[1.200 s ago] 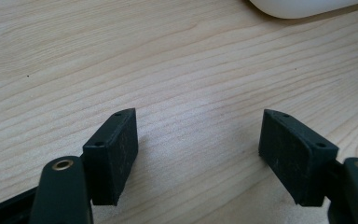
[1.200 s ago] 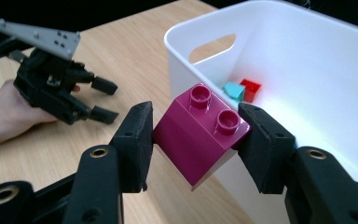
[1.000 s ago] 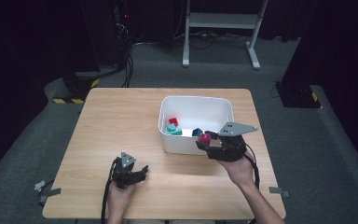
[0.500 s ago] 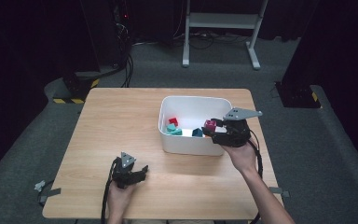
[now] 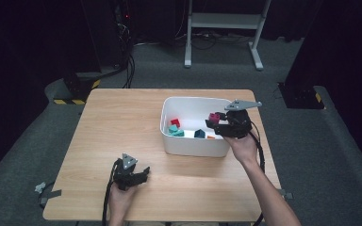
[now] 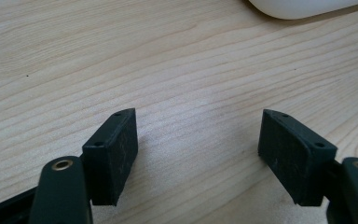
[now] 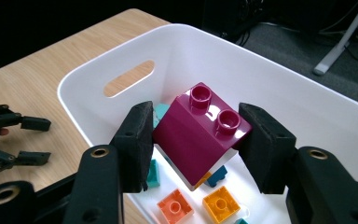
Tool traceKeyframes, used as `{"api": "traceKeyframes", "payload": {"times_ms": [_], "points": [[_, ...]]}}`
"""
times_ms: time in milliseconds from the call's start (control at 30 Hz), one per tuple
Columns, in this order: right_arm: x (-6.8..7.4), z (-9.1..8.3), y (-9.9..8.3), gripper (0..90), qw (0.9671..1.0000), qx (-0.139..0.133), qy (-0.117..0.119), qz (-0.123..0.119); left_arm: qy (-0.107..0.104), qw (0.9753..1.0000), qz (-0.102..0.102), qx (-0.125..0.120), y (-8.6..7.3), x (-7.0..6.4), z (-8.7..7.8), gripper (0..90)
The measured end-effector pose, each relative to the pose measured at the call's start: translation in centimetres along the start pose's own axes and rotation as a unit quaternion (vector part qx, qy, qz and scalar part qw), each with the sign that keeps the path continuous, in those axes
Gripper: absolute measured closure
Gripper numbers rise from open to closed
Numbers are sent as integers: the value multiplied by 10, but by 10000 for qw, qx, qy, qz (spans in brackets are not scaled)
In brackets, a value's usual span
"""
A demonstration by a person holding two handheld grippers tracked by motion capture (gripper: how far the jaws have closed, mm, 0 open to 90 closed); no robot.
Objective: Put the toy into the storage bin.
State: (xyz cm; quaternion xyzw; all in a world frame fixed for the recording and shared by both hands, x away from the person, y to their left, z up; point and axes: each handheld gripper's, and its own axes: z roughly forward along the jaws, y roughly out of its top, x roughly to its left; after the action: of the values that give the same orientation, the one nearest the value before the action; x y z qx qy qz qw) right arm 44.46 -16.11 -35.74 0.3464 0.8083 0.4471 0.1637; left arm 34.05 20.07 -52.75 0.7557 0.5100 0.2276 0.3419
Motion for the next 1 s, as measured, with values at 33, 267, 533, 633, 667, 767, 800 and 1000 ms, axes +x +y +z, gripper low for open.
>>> {"api": "traceKeyframes", "payload": {"times_ms": [33, 267, 533, 633, 667, 767, 800, 1000], "points": [[0, 2, 0, 478, 10000, 31, -15, 11, -3, 10000, 0, 1, 0, 0, 0, 286], [-7, 15, -1, 477, 9998, 191, -81, 64, -10, 10000, -16, -5, 0, 0, 0, 287], [-14, 28, -4, 420, 9990, 355, -200, 156, -3, 10000, -12, -8, 0, 0, 0, 287], [-15, 29, -6, 389, 9989, 377, -245, 155, -10, 10000, -19, -7, 0, 0, 0, 287], [-16, 29, -6, 387, 9989, 367, -247, 151, -11, 10000, -19, -5, 0, 0, 0, 287], [-16, 27, -7, 383, 9989, 349, -238, 204, 0, 10000, -12, -7, 0, 0, 0, 287], [-17, 27, -8, 384, 9990, 337, -235, 179, -6, 10000, -13, -5, 0, 0, 0, 286], [-18, 22, -13, 388, 9992, 282, -218, 199, -20, 10000, -25, -6, 0, 0, 0, 286]]}}
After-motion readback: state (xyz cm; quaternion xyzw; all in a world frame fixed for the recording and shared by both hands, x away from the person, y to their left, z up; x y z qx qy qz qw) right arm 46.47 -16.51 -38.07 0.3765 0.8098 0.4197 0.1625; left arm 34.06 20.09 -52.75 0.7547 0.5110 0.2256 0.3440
